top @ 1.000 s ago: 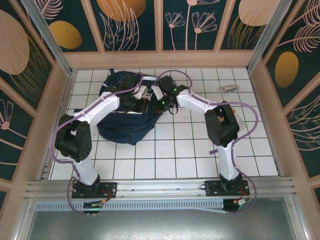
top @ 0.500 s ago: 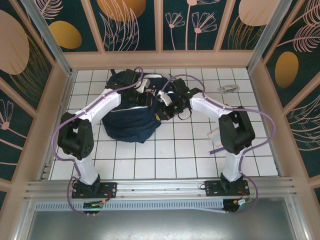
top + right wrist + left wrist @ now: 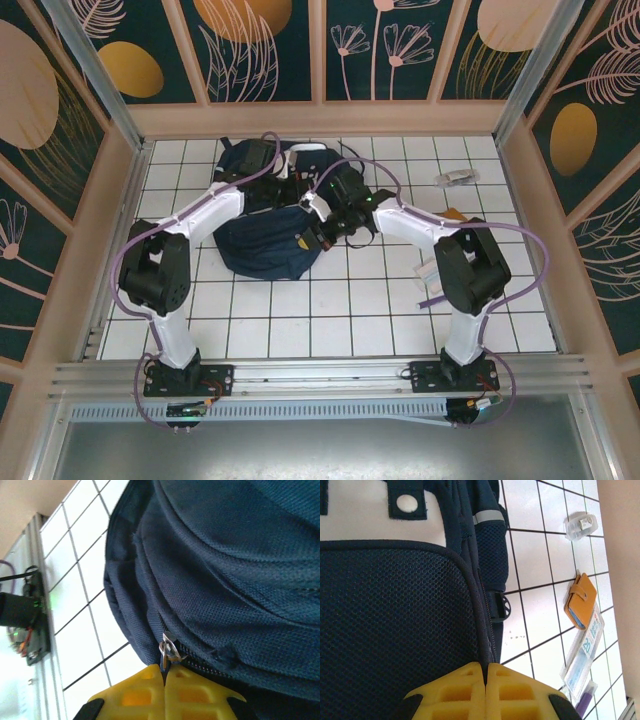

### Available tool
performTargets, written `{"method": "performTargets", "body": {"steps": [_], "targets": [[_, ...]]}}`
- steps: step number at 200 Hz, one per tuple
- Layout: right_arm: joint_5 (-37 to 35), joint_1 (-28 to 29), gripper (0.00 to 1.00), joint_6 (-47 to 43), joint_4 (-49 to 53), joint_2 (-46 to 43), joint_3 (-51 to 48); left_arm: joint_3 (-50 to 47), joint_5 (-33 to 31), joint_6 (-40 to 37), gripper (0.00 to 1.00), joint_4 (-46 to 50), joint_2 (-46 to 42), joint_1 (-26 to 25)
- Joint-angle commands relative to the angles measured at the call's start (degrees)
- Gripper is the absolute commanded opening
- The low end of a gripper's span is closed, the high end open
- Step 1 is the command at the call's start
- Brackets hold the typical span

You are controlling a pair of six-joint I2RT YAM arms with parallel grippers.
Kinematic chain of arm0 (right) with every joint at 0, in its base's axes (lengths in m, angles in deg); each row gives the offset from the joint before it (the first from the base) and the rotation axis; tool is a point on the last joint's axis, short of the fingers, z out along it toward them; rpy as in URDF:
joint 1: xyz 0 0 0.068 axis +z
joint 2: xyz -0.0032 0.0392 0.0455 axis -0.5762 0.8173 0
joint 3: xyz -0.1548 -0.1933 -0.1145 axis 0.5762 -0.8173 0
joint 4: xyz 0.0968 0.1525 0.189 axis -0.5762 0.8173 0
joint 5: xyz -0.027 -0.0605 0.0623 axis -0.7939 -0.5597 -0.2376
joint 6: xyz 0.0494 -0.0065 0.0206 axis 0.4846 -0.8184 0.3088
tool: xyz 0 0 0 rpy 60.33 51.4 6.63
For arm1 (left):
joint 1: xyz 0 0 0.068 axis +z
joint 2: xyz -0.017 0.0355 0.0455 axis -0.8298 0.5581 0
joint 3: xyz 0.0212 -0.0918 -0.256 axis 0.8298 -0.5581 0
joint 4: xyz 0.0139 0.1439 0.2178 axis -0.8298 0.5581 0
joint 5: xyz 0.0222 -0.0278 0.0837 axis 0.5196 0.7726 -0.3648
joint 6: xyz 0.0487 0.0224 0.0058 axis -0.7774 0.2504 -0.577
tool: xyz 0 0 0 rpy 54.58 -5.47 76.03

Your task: Pack the student bag

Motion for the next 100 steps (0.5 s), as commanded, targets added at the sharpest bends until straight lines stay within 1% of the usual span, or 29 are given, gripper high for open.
{"method": "performTargets", "body": {"steps": [1,6,11,19,31,49,57,65,69,86,100], "targets": [[-0.2,5.7,0.00,-3.5,-8.7,-3.1,-4.3,5.2,-0.8,4.8,0.00,-12.7,2.8,-1.6],[-1.1,6.5,0.00,-4.2,-10.2,-3.3,-5.1,5.6,-1.0,5.4,0.00,-13.2,3.4,-1.7],[-2.2,7.2,0.03,-4.6,-11.9,-3.6,-6.1,5.9,-1.1,5.8,0.00,-13.7,3.9,-1.9],[-3.7,8.1,0.05,-5.7,-14.6,-4.2,-7.8,6.5,-1.2,6.3,0.00,-14.3,4.7,-2.1],[-3.2,9.0,0.08,-9.2,-17.0,-5.1,-10.5,7.3,-1.1,6.6,0.00,-14.7,5.6,-2.4],[-3.9,9.1,0.20,-12.7,-20.3,-8.1,-14.4,8.0,0.7,6.3,0.00,-14.4,6.5,-2.7],[-3.6,8.7,0.27,-15.1,-21.0,-9.9,-16.2,8.0,1.6,5.4,0.00,-13.6,6.4,-2.7],[-3.1,8.1,0.32,-18.2,-20.4,-11.9,-17.5,7.5,2.3,3.5,0.12,-12.7,5.7,-2.7],[-3.0,7.7,0.34,-19.4,-19.5,-12.8,-17.8,7.0,2.4,2.3,0.17,-12.6,5.0,-2.7],[-1.6,4.9,0.38,-25.6,-16.0,-17.0,-18.6,3.8,2.4,-2.7,0.26,-13.0,0.7,-2.6],[-1.0,2.2,0.41,-30.6,-17.3,-21.7,-21.4,2.6,1.7,-6.5,0.38,-10.6,-2.2,-2.4]]}}
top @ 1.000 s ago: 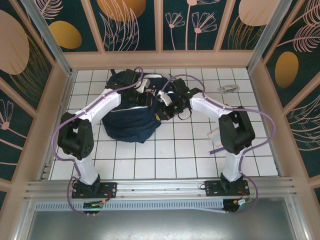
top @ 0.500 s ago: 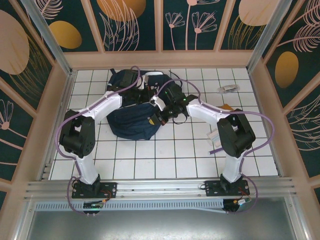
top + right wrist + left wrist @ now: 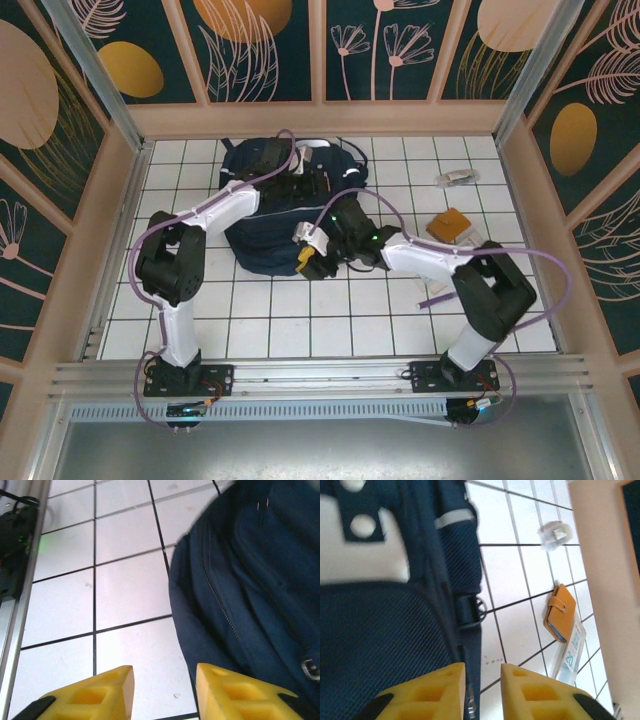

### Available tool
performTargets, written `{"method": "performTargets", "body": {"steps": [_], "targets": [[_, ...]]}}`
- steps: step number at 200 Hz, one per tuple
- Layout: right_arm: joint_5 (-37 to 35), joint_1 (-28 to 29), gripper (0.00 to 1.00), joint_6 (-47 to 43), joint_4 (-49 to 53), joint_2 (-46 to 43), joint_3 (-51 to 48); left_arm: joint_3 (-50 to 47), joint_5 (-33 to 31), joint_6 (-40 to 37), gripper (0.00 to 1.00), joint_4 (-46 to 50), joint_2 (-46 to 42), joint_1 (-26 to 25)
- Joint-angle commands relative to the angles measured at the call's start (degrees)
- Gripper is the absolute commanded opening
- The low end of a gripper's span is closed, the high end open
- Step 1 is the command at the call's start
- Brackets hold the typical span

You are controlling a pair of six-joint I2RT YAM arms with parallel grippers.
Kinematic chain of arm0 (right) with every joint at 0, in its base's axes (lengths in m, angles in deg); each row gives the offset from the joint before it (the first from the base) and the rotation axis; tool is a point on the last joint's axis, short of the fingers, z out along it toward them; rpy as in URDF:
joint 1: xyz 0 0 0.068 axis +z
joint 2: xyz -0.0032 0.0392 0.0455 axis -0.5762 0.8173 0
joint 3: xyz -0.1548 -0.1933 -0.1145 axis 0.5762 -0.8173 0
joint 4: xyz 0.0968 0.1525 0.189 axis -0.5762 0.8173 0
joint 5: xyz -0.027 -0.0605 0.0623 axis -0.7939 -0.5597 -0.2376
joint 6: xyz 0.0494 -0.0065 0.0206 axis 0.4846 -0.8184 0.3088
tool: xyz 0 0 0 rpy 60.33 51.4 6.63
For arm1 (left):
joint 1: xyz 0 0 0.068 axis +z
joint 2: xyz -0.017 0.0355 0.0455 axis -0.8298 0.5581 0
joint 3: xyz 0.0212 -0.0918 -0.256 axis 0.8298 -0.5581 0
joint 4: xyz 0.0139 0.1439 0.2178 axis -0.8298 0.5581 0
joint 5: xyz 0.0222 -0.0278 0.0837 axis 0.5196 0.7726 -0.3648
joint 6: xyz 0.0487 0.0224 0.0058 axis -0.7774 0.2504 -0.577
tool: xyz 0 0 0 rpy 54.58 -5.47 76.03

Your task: Pack the student bag

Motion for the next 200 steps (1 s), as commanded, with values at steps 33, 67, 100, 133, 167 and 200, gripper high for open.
{"method": "performTargets", "body": {"steps": [33,67,100,133,167,200], "targets": [[1.3,-10.8,0.44,-15.1,-9.2,-15.7,-8.3,-4.0,3.3,-10.7,0.41,2.8,-12.1,0.3],[-2.7,-13.5,0.45,-30.5,-0.6,-11.9,-4.9,-12.5,7.3,-8.5,0.41,4.2,-16.3,-0.7],[-4.7,-12.9,0.46,-36.0,4.2,-4.6,0.9,-17.4,4.8,-4.6,0.44,4.0,-17.4,-1.9],[-8.9,-10.4,0.48,-37.7,-0.7,-0.7,1.0,-18.5,1.5,-1.1,0.46,6.5,-16.2,-5.0],[-7.2,-11.0,0.48,-33.6,-7.7,0.7,0.1,-21.2,-2.7,2.5,0.46,7.9,-16.5,-6.3],[-6.6,-14.0,0.48,-31.3,-16.6,-0.4,-2.8,-21.6,-6.6,4.1,0.46,9.4,-16.9,-7.2]]}}
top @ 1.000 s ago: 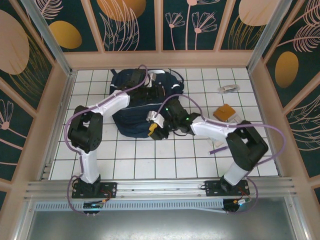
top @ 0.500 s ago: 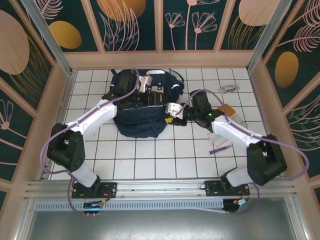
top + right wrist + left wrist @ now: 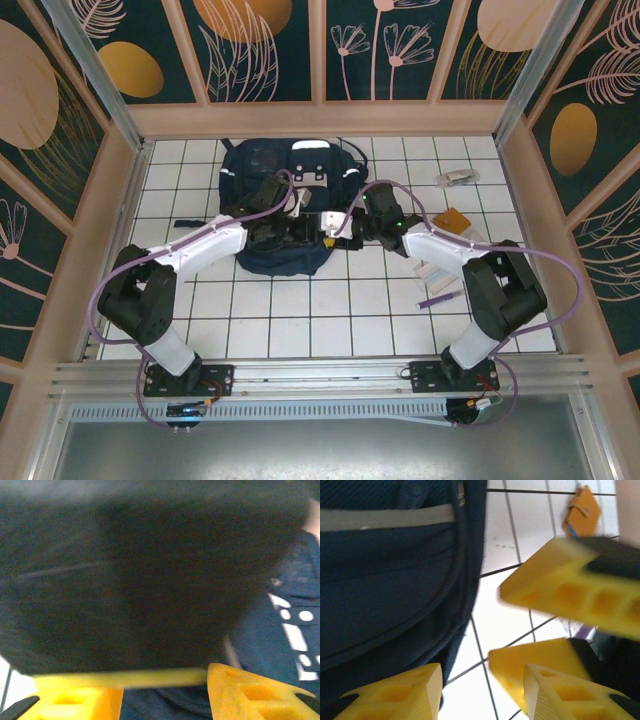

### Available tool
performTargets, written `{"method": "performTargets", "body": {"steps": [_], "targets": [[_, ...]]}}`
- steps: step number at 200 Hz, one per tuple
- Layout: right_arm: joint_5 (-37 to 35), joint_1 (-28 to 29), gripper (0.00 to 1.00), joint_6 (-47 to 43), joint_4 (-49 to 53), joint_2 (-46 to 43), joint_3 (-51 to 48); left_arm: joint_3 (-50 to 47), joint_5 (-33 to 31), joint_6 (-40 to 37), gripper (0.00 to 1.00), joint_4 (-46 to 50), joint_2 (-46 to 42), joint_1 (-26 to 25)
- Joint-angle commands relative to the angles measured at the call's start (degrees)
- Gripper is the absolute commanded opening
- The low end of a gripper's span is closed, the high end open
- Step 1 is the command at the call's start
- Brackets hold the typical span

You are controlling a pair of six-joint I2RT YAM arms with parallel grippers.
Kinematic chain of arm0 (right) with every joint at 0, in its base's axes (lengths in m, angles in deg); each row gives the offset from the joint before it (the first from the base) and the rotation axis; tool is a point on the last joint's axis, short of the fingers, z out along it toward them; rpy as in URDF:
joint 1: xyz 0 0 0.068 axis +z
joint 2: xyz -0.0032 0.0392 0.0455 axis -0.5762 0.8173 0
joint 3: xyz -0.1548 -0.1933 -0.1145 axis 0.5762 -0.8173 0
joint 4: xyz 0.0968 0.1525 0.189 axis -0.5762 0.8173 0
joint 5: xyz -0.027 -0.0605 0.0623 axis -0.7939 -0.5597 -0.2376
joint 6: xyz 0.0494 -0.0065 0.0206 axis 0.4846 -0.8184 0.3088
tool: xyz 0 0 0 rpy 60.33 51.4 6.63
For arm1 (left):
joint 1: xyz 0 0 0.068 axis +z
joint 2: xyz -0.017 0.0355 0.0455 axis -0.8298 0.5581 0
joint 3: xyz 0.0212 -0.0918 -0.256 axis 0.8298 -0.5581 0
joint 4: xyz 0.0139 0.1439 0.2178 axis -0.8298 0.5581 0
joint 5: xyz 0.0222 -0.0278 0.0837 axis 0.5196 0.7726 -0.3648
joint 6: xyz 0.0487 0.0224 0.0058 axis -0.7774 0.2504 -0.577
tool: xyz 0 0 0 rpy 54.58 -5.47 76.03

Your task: Pack the student bag

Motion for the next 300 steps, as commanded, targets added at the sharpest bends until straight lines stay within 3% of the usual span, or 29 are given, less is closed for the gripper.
{"method": "performTargets", "body": {"steps": [1,22,35,45,60,68,76,92,102,134,151,198,264,300], "targets": [[0.9,-2.7,0.48,1.9,-9.3,-1.1,-1.8,-0.7,-4.1,3.0,0.46,1.9,-0.1,-0.7],[7.0,-6.6,0.48,6.7,-12.3,-1.5,-2.1,-2.4,-5.9,5.1,0.46,0.7,-0.8,-0.8],[9.3,-9.2,0.48,18.3,-19.3,-2.1,-3.2,-3.6,-6.5,6.0,0.46,0.2,-1.1,-0.9],[2.9,-10.0,0.49,32.4,-29.0,-2.9,-4.8,-4.3,-7.1,6.5,0.46,0.3,-1.2,-0.8],[-16.7,-9.8,0.52,56.1,-36.2,-5.0,-6.0,-5.2,-7.7,6.9,0.46,0.4,-1.5,-0.9],[-24.9,-9.8,0.53,68.3,-33.5,-6.1,-5.4,-5.4,-8.5,7.0,0.46,0.8,-1.7,-0.9],[-28.3,-10.0,0.53,79.1,-28.5,-7.0,-4.4,-5.4,-9.4,7.0,0.46,1.1,-1.8,-0.9],[-30.1,-9.6,0.53,96.1,-15.1,-7.3,-1.4,-5.4,-11.2,6.6,0.46,2.3,-2.0,-0.9],[-28.4,-9.3,0.52,101.8,-7.1,-6.1,1.0,-4.9,-12.0,6.2,0.46,3.5,-1.8,-0.9],[-9.6,-9.1,0.48,103.1,5.4,1.7,6.9,-5.7,-11.7,7.0,0.46,3.3,-1.4,-0.9],[-4.8,-8.0,0.47,100.4,12.4,6.4,11.9,-5.9,-11.6,7.5,0.46,3.0,-1.6,-0.9],[-3.9,-3.6,0.42,93.0,24.1,15.7,23.1,-5.8,-11.0,9.7,0.47,2.3,-2.3,-0.9],[-4.4,-0.9,0.42,93.0,27.8,24.0,29.0,-5.4,-12.2,10.9,0.48,2.8,-2.1,-1.8],[1.5,-0.1,0.04,94.2,24.5,23.9,29.2,-4.8,-12.9,11.2,0.50,3.3,-1.8,-2.5]]}}
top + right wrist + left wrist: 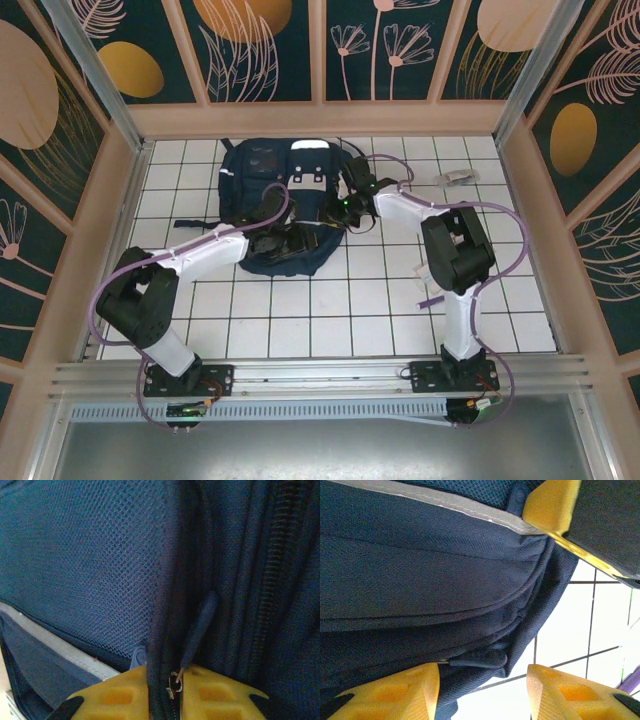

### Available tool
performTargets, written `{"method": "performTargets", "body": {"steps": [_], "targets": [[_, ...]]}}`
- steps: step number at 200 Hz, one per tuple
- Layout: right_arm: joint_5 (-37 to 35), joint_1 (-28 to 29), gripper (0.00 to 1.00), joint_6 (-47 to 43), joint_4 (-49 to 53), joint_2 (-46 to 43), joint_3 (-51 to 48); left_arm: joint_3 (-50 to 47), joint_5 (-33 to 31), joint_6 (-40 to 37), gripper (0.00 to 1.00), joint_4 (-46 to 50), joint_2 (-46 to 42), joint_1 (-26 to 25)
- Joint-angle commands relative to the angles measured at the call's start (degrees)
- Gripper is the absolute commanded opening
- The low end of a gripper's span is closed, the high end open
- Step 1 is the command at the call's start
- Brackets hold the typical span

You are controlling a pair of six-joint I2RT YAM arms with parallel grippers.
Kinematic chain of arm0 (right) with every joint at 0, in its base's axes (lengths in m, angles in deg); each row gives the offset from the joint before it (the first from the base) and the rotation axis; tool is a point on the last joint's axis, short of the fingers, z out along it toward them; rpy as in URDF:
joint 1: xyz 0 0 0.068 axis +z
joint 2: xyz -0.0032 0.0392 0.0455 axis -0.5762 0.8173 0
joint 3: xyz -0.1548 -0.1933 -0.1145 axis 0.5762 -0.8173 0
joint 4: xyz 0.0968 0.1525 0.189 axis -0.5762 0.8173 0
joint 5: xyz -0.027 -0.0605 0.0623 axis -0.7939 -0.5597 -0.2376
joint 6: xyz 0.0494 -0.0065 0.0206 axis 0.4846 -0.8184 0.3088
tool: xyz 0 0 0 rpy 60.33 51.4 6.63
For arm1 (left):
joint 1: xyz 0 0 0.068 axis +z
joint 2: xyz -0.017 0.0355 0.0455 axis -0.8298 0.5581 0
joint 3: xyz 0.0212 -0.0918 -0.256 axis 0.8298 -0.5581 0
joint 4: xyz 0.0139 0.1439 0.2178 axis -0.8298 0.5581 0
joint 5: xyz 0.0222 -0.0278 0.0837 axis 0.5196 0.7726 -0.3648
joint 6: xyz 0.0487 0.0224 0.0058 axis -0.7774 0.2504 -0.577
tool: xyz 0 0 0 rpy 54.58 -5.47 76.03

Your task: Pack the student bag

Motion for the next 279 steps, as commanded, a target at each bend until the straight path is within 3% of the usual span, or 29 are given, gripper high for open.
{"method": "performTargets", "body": {"steps": [1,47,125,171,241,279], "targets": [[6.0,1.1,0.03,0.8,-1.0,0.2,0.8,0.3,-1.1,1.4,0.50,2.0,-0.9,-0.7],[15.3,0.9,0.00,9.0,-11.7,-4.4,-3.1,0.3,-4.2,0.9,0.52,4.4,-2.1,-0.8],[17.0,0.9,0.00,11.3,-13.5,-7.5,-0.4,-0.1,-13.0,1.0,0.52,8.3,-3.8,-0.7],[17.5,1.0,0.00,11.5,-14.8,-9.1,-0.2,-3.2,-12.7,3.2,0.46,5.8,-4.8,-0.6],[19.9,0.9,0.00,15.2,-21.9,-11.2,0.3,-4.2,-11.9,6.1,0.56,4.5,-5.9,-0.7],[19.9,1.0,0.00,18.0,-26.9,-11.6,0.3,-7.7,-10.3,8.5,0.53,2.1,-5.9,-0.7]]}}
